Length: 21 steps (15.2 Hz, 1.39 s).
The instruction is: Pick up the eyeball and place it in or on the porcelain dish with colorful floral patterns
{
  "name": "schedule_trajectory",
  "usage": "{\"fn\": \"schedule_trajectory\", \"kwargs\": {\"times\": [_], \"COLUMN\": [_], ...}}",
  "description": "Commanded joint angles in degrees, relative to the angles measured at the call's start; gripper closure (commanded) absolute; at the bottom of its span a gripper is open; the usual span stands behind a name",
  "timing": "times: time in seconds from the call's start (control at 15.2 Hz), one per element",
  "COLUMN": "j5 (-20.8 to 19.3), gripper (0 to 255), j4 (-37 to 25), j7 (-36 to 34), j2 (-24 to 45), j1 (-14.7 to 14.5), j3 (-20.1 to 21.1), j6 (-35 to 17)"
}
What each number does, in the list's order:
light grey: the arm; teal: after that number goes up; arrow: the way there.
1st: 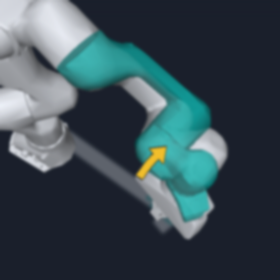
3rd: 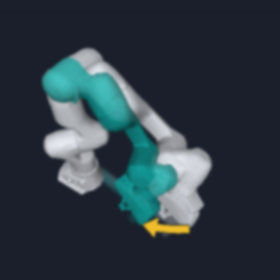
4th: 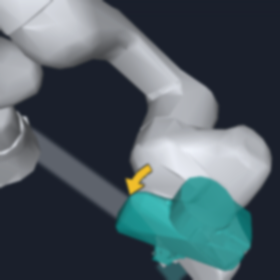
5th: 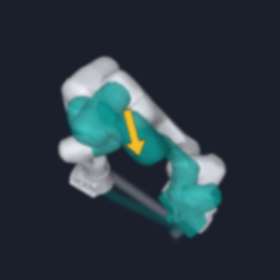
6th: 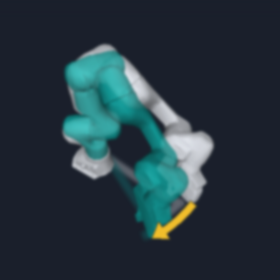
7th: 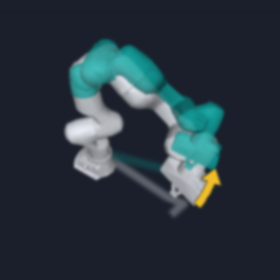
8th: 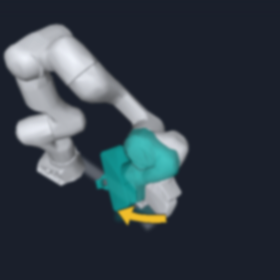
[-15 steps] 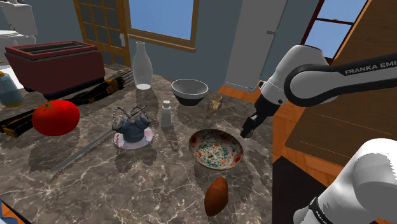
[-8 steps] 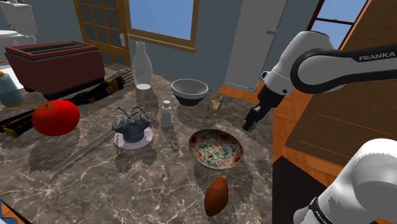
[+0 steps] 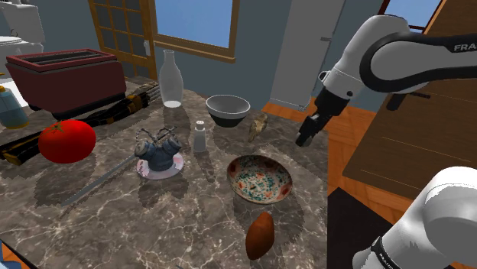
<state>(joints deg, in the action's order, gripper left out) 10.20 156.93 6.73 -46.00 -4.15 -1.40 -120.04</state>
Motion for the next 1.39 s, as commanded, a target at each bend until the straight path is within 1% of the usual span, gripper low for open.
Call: {"fn": "schedule_trajectory", "kwargs": {"times": [0.0, 0.4, 0.79, 1.32], "j5": [-0.2, 4.4, 7.4, 8.7], "gripper": [255, 255, 255, 255], "j4": [-1.2, -3.3, -8.2, -3.7], "j7": [-0.2, -8.9, -17.5, -16.5], "j2": [-0.5, 3.6, 10.5, 13.1], "j1": [0.1, -4.6, -7.7, -8.2], "j3": [0.0, 8.2, 16.3, 17.3], "j6": [1.6, -1.8, -5.5, -12.6]}}
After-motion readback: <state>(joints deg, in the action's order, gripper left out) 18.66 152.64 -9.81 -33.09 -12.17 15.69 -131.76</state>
